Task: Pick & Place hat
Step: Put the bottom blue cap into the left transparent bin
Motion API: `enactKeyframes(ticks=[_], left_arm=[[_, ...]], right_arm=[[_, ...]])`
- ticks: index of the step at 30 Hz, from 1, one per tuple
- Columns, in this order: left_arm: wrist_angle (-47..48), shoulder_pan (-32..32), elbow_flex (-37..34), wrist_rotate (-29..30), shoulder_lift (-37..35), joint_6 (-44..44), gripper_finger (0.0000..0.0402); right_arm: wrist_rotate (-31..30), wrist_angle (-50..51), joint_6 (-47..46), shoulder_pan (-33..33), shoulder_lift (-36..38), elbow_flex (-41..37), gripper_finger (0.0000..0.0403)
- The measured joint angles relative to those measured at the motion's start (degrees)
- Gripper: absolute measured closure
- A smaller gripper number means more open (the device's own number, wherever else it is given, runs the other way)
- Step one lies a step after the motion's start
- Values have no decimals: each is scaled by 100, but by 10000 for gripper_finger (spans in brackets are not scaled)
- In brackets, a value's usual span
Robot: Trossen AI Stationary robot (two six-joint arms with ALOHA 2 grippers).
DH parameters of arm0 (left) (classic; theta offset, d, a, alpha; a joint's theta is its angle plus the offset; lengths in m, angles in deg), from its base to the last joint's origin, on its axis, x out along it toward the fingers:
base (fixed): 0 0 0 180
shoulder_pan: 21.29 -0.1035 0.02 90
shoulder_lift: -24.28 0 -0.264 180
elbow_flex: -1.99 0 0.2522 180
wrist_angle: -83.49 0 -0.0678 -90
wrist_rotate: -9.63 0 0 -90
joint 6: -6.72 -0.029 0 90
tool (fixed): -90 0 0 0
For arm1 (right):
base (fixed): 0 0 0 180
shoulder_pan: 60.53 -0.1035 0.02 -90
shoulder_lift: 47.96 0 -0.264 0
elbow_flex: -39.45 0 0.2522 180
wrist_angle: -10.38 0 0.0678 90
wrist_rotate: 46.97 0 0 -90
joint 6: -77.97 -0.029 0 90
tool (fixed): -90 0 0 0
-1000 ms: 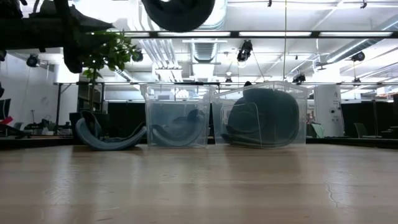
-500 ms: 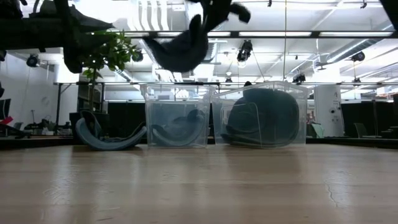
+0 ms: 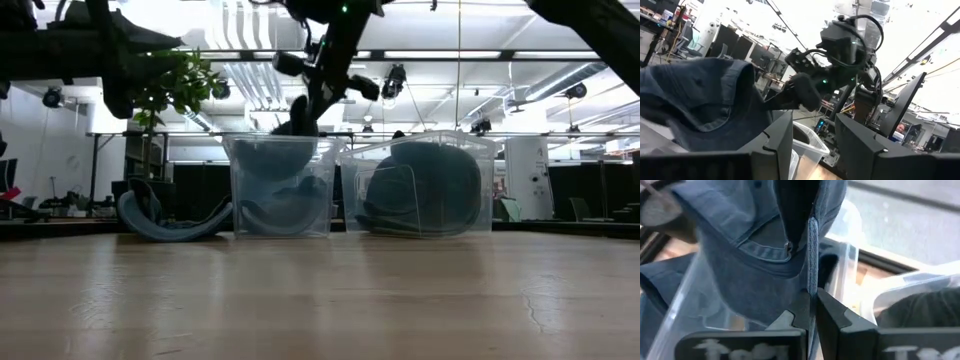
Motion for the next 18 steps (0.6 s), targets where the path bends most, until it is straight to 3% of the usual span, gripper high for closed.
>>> enactKeyframes(ticks=[13, 18], left_arm=[[155, 0, -2, -188, 9, 225, 262], [206, 0, -2, -188, 9, 246, 262]], right_arm=[[1110, 457, -149, 185, -286, 5, 388], [1137, 463, -7, 173, -277, 5, 378]])
